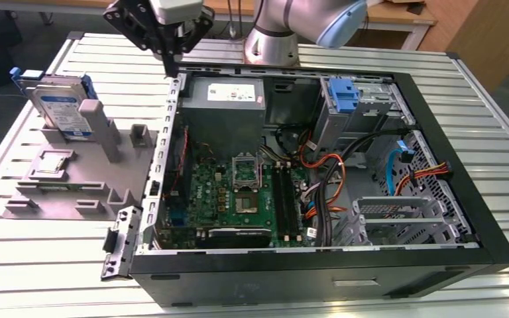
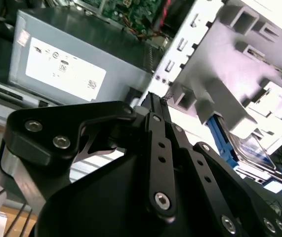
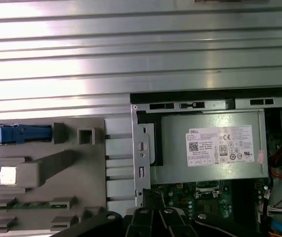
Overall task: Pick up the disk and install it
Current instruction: 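Reach for the disk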
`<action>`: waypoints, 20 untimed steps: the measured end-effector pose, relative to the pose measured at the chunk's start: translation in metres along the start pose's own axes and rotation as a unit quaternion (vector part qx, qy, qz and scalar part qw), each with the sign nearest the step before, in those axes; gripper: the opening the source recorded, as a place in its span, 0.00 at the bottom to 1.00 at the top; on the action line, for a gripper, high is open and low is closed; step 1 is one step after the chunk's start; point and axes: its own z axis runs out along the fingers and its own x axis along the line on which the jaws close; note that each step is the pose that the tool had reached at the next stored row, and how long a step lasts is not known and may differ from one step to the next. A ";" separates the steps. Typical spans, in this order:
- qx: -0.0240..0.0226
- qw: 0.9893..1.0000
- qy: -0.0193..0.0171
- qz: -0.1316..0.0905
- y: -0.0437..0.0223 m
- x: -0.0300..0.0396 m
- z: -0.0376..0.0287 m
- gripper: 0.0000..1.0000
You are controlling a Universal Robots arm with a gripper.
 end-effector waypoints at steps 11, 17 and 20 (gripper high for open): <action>0.000 1.000 0.002 0.000 0.0100 0.0365 0.0042 0.10; 0.000 1.000 0.002 0.000 0.0096 0.0445 0.0045 0.10; 0.000 1.000 0.002 0.000 0.0096 0.0445 0.0045 0.10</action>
